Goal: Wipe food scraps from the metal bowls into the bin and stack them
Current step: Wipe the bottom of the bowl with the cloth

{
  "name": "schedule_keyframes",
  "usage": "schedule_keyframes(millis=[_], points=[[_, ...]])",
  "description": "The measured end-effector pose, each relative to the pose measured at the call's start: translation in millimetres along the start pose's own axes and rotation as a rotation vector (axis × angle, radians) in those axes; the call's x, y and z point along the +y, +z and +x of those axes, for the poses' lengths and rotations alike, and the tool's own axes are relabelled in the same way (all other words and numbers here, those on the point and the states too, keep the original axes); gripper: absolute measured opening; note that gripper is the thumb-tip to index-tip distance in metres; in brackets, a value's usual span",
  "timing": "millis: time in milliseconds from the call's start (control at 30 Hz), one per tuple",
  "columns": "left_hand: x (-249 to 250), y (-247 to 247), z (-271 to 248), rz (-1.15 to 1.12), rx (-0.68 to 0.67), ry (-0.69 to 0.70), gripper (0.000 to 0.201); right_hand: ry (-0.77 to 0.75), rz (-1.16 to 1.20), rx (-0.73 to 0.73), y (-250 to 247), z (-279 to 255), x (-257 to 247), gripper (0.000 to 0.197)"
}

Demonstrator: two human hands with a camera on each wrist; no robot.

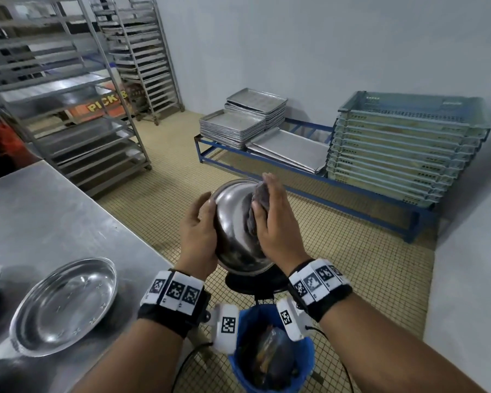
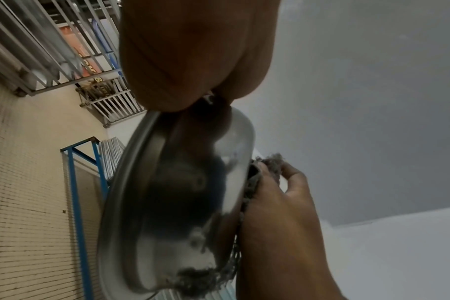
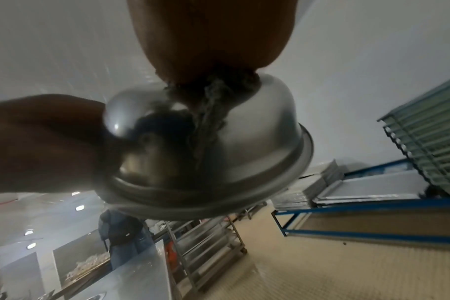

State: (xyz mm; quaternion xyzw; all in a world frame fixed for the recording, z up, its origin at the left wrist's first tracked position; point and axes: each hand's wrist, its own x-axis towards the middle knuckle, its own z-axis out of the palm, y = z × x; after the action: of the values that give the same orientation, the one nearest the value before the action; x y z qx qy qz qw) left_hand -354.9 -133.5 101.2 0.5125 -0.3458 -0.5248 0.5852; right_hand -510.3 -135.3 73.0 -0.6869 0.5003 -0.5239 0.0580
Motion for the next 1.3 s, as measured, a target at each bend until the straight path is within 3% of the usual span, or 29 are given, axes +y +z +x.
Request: schedule_keyframes(millis=[133, 200, 267, 367, 467, 533, 600, 667, 700, 767, 933, 967, 1067, 1133, 1300], points=[[-24, -12, -16, 0.014, -0.075, 0.047, 0.029, 0.095, -0.013, 0.128, 9, -32, 10, 0.036], [-28, -16, -23, 0.021, -0.126, 0.056, 0.037, 0.183, -0.008, 0.133, 15, -40, 9, 0.046], [-29, -20, -29, 0.025, -0.184, 0.049, 0.053, 0.206, 0.001, 0.045, 19, -47, 4, 0.056], [-30, -24, -33, -0.038, -0.200, 0.015, 0.070, 0.121, -0.037, -0.142, 20, -63, -5, 0.063], [-29, -30, -32, -0.129, -0.104, -0.006, 0.065, -0.085, -0.186, -0.249, 19, -89, -1, 0.065], [-33, -35, -30, -0.131, -0.084, -0.017, 0.063, 0.011, -0.206, -0.279, 18, -98, 12, 0.066], [-40, -38, -32, -0.125, -0.087, -0.038, 0.064, 0.234, -0.167, -0.260, 17, -92, 22, 0.067], [-51, -38, -36, -0.132, -0.095, -0.073, 0.060, 0.383, -0.075, -0.186, 16, -77, 26, 0.060], [-56, -37, -38, -0.137, -0.102, -0.088, 0.058, 0.388, -0.021, -0.128, 16, -71, 23, 0.052], [-63, -35, -42, -0.141, -0.101, -0.114, 0.056, 0.282, 0.006, -0.097, 18, -71, 16, 0.045], [-65, -38, -35, -0.177, 0.000, -0.140, 0.050, -0.036, -0.135, -0.353, 22, -137, 16, 0.061], [-65, -39, -34, -0.166, 0.000, -0.139, 0.049, -0.005, -0.135, -0.352, 21, -147, 22, 0.063], [-69, -38, -40, -0.129, -0.052, -0.156, 0.037, 0.354, -0.017, -0.280, 17, -142, 31, 0.065], [-74, -33, -47, -0.107, -0.096, -0.166, 0.031, 0.484, 0.013, -0.229, 19, -124, 31, 0.066], [-75, -23, -44, -0.134, -0.101, -0.150, 0.035, 0.149, -0.143, -0.289, 21, -123, 15, 0.061]])
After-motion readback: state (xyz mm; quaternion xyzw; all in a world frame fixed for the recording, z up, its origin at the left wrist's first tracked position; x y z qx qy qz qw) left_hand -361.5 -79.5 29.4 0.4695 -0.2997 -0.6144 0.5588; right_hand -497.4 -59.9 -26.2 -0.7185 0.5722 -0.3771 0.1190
